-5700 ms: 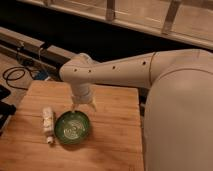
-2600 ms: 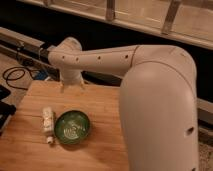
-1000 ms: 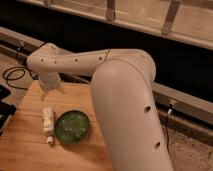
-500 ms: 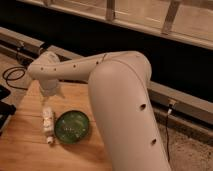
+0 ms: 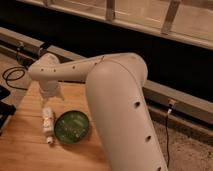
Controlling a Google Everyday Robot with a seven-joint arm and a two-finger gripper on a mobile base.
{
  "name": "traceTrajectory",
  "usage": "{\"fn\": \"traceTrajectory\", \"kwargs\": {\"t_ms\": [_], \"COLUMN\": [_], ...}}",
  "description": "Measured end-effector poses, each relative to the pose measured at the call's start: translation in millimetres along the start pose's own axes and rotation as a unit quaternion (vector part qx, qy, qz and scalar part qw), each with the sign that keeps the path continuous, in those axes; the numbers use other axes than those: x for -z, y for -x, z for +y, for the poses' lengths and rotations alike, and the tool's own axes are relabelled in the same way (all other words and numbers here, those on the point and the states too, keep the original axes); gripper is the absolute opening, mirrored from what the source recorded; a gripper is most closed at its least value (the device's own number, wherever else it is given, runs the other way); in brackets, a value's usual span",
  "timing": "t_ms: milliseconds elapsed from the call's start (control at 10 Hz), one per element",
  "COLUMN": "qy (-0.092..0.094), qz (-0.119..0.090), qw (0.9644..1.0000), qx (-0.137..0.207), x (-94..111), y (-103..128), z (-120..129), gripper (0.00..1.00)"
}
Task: Place the bottle in the ceramic bowl
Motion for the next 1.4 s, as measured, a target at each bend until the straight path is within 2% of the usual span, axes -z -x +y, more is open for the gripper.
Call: {"fn": "traceTrajectory", "kwargs": {"t_ms": [300,700,900,1300,1400], "qy": [0.014,0.038,0.041,0.041,0.042], "qz": [0.022,0.046,0.048,0.049,0.056], "qw": [0.9996,0.9980,0.9977,0.9977,0.9973], "qx": [0.005,0.021,0.025,0.024,0.021], "x": [-21.2,-45.2,-46.7,-46.0,-50.4], "y": [-1.8,-5.3,-6.1,-6.0,-7.0], "z": [8.7,34.6,42.2,39.5,35.8], "gripper": [0.65,0.65,0.65,0.65,0.65]}}
